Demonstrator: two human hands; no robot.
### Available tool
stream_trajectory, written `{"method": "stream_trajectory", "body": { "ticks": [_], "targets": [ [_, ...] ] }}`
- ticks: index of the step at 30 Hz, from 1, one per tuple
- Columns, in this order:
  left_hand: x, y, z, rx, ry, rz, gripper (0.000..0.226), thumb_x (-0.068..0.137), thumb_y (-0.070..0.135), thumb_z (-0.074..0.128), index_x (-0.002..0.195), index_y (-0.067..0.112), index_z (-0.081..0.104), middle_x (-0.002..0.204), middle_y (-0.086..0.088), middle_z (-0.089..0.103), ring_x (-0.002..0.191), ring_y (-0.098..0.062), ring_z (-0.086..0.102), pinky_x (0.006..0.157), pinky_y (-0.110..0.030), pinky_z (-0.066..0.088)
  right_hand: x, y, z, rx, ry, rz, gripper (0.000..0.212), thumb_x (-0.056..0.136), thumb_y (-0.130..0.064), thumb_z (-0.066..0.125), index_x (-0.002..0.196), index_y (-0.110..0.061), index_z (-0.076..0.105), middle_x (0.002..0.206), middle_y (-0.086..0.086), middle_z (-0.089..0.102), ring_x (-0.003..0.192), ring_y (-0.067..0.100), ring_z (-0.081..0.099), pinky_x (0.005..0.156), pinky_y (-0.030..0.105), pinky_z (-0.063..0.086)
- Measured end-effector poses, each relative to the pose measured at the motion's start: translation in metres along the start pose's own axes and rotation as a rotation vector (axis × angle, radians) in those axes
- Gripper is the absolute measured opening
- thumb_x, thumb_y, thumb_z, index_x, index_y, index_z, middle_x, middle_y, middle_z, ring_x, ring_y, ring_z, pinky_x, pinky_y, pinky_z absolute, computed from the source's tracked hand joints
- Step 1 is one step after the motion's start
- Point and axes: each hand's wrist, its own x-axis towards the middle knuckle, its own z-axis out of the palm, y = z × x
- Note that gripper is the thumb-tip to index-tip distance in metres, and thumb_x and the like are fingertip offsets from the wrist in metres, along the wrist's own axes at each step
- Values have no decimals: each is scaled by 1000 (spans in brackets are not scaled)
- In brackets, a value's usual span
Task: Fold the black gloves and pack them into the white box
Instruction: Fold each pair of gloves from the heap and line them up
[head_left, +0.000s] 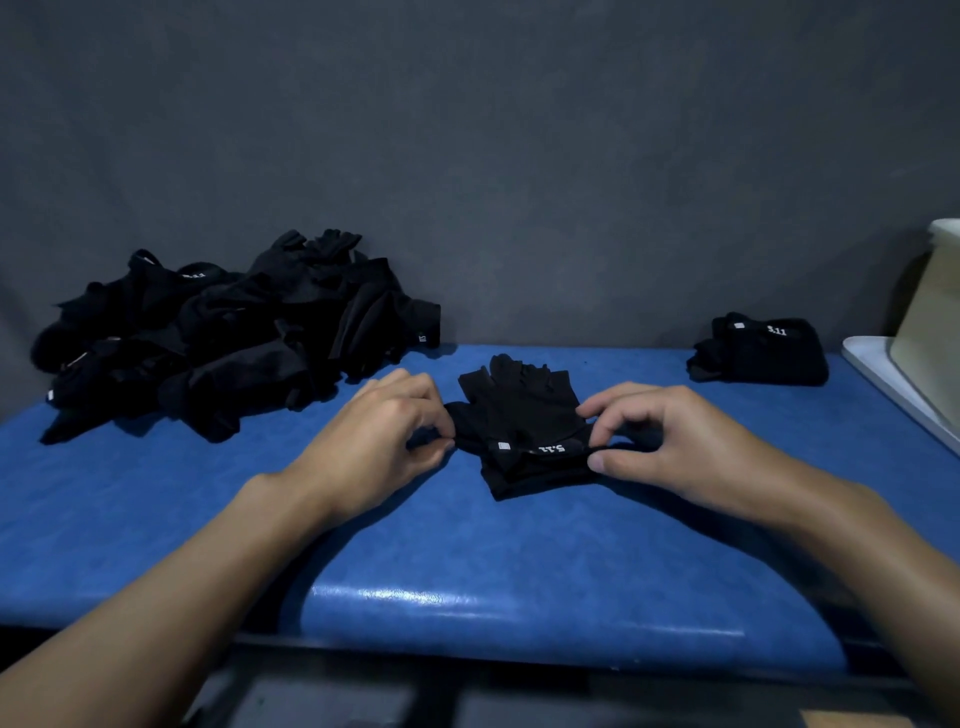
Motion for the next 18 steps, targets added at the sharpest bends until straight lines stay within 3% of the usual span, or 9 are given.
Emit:
{"method": "stream_trajectory", "body": {
  "ticks": [10, 13, 18],
  "targets": [
    [1, 0, -2, 16, -18, -19, 8, 82, 17, 79, 82, 23, 73, 83, 15, 56, 85, -10, 50, 80, -37, 48, -2, -2, -4, -13, 28, 6, 19, 76, -19, 81, 66, -28, 68, 109, -19, 65, 101, -5, 61, 92, 13, 40],
    [1, 1, -4, 7, -12, -22, 9, 83, 27, 75, 81, 22, 67, 83, 14, 54, 84, -10, 50, 78, -34, 47, -2, 0, -2, -12, 13, 19, 20, 74, -20, 83, 68, -27, 65, 110, -19, 64, 102, -4, 60, 92, 16, 40],
    [3, 19, -10, -98, 48, -46, 22, 84, 31, 55, 103, 20, 53, 100, 9, 52, 99, -9, 50, 88, -25, 41, -1, -3, -2, -4, 62, 7, 26, 72, -29, 84, 88, -33, 63, 112, -21, 64, 111, -7, 56, 92, 19, 43]
  ]
}}
